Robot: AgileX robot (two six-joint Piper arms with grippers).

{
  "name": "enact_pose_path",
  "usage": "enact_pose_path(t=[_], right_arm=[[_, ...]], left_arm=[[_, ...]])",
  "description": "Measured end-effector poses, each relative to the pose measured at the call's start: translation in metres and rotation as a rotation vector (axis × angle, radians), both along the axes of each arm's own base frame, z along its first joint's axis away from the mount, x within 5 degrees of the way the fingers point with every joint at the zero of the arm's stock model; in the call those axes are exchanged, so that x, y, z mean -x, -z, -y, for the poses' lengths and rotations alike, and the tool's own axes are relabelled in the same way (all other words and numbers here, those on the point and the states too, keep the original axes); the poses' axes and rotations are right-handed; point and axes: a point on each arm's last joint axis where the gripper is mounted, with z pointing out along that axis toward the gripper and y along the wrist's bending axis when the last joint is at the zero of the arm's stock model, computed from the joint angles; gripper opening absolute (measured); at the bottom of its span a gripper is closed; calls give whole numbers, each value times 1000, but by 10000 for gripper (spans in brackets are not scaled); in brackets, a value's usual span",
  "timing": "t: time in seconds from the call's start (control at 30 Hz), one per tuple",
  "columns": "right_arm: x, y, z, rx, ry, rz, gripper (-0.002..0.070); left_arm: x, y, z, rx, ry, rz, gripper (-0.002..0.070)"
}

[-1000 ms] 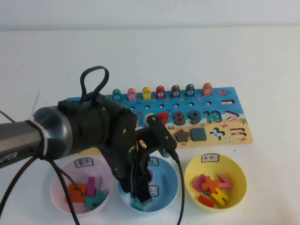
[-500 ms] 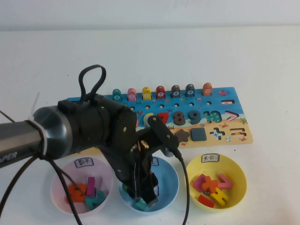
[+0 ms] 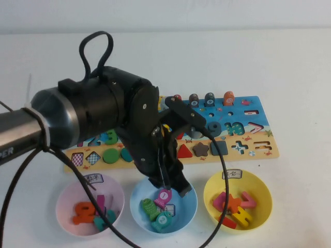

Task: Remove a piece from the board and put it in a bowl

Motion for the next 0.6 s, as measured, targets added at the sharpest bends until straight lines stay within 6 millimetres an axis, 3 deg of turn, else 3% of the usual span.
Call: enact_pose_path(t=[0.07,0.17,0.43,0.6], right_arm=[[0,0,0,0,0,0,-17],[0,0,0,0,0,0,-17],[0,0,0,0,0,0,-17],[0,0,0,0,0,0,-17]], left_arm=[[0,-6,0,17,-11,12,85],[6,-19,-4,62,-22,41,25],[50,-54,-46,282,-55,262,0],[84,-50,-80,424,-126,376,0]])
